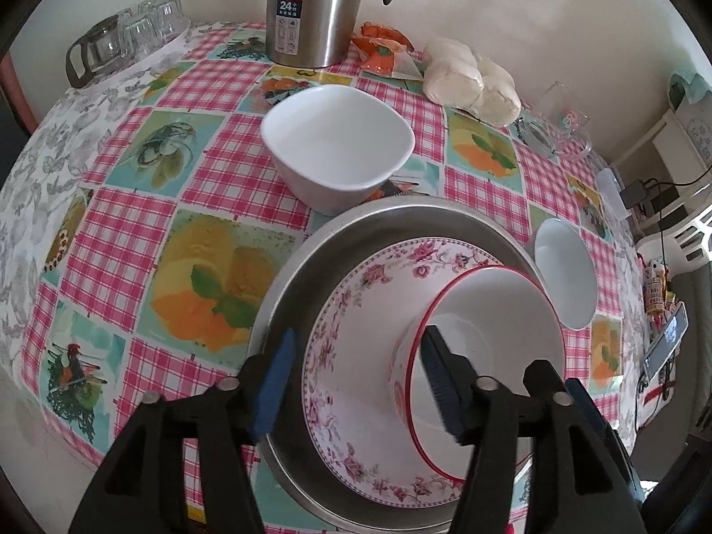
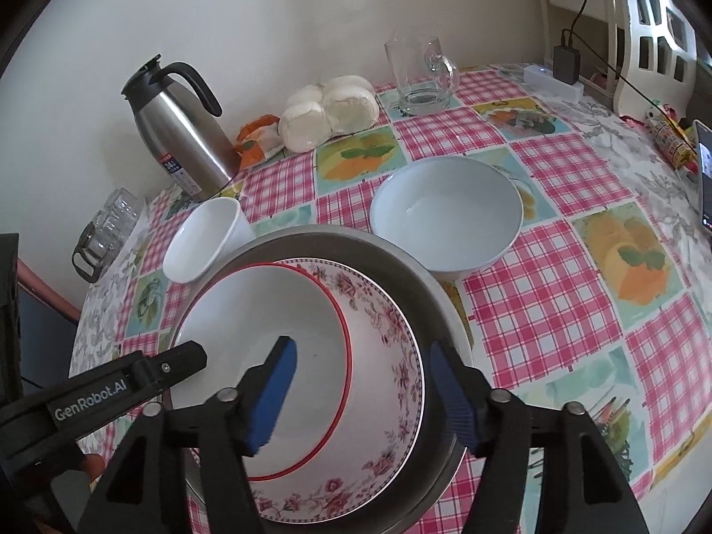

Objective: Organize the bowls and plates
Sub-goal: 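Lower the bowl onto the floral plate and open both grippers, then move both tools toward the white square bowl beside the basin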

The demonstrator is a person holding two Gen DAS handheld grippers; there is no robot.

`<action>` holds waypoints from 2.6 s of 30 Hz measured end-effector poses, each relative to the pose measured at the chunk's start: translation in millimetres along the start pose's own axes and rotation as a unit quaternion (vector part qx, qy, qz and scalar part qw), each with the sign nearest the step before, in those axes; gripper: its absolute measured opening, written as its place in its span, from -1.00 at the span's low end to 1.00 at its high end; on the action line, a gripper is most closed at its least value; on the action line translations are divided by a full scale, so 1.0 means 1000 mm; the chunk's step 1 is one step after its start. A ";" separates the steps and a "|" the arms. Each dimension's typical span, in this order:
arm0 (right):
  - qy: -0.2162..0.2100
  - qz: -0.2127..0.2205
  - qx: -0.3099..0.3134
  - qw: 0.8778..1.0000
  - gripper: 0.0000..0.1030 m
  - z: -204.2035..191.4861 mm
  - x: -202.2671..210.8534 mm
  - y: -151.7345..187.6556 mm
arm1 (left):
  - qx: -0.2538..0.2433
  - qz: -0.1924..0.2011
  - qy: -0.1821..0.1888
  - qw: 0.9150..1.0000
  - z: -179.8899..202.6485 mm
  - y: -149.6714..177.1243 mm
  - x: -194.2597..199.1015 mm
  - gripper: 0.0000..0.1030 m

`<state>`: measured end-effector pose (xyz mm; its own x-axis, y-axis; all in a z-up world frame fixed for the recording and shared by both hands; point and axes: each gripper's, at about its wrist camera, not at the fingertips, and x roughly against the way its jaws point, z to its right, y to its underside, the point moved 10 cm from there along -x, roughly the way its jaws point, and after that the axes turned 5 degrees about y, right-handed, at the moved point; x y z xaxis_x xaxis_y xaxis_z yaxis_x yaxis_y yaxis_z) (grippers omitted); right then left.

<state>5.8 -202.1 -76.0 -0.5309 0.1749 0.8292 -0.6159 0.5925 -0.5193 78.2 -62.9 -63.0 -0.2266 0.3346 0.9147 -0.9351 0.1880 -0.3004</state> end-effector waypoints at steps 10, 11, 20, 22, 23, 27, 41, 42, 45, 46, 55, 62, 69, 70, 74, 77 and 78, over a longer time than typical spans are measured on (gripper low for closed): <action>-0.008 0.010 0.002 1.000 0.82 -0.002 0.000 -0.002 | 0.003 0.032 -0.012 0.999 -0.005 -0.011 0.010 0.59; -0.009 0.011 0.003 1.000 0.89 -0.002 0.000 -0.002 | 0.006 0.035 -0.015 0.999 -0.007 -0.012 0.011 0.64; -0.017 0.017 0.011 1.000 1.00 -0.007 0.000 -0.002 | 0.055 0.074 -0.030 0.995 -0.035 -0.022 0.026 0.78; -0.017 0.018 0.011 1.000 1.00 -0.007 0.000 -0.002 | 0.067 0.076 -0.034 0.994 -0.041 -0.023 0.026 0.78; -0.017 0.020 0.011 1.000 1.00 -0.007 0.001 -0.003 | 0.071 0.076 -0.035 0.994 -0.043 -0.023 0.026 0.78; -0.020 0.035 0.013 0.999 1.00 -0.009 0.007 -0.006 | 0.090 0.076 -0.041 0.992 -0.056 -0.024 0.027 0.78; -0.036 0.093 0.041 0.994 1.00 -0.048 0.030 -0.013 | 0.146 0.094 -0.064 0.983 -0.108 -0.030 0.041 0.78; -0.037 0.097 0.044 0.994 1.00 -0.052 0.032 -0.012 | 0.150 0.094 -0.065 0.982 -0.113 -0.030 0.042 0.78; -0.040 0.108 0.057 0.992 1.00 -0.065 0.035 -0.011 | 0.163 0.093 -0.065 0.980 -0.125 -0.030 0.042 0.78; -0.041 0.112 0.061 0.991 1.00 -0.070 0.036 -0.010 | 0.166 0.093 -0.066 0.979 -0.128 -0.029 0.043 0.78; -0.048 0.113 0.097 0.988 1.00 -0.111 0.031 0.005 | 0.195 0.095 -0.066 0.974 -0.154 -0.029 0.045 0.78; -0.048 0.103 0.114 0.987 1.00 -0.132 0.019 0.016 | 0.219 0.096 -0.061 0.969 -0.173 -0.028 0.046 0.78; -0.044 0.096 0.119 0.987 1.00 -0.142 0.008 0.018 | 0.238 0.092 -0.058 0.965 -0.189 -0.027 0.044 0.78; -0.043 0.096 0.119 0.987 1.00 -0.144 0.007 0.017 | 0.241 0.091 -0.058 0.965 -0.191 -0.027 0.043 0.78; -0.041 0.094 0.121 0.987 1.00 -0.149 0.001 0.016 | 0.247 0.089 -0.054 0.964 -0.195 -0.027 0.040 0.78; -0.038 0.088 0.127 0.987 1.00 -0.154 -0.004 0.018 | 0.248 0.086 -0.052 0.964 -0.197 -0.029 0.038 0.78; -0.039 0.086 0.128 0.987 1.00 -0.154 -0.005 0.018 | 0.249 0.084 -0.051 0.964 -0.197 -0.030 0.037 0.78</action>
<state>87.3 -71.0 -57.7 -0.6770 0.1889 0.7113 -0.6347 0.3395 -0.6942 151.2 126.0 -73.5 -0.3888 0.2244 0.8936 -0.8917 -0.3357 -0.3037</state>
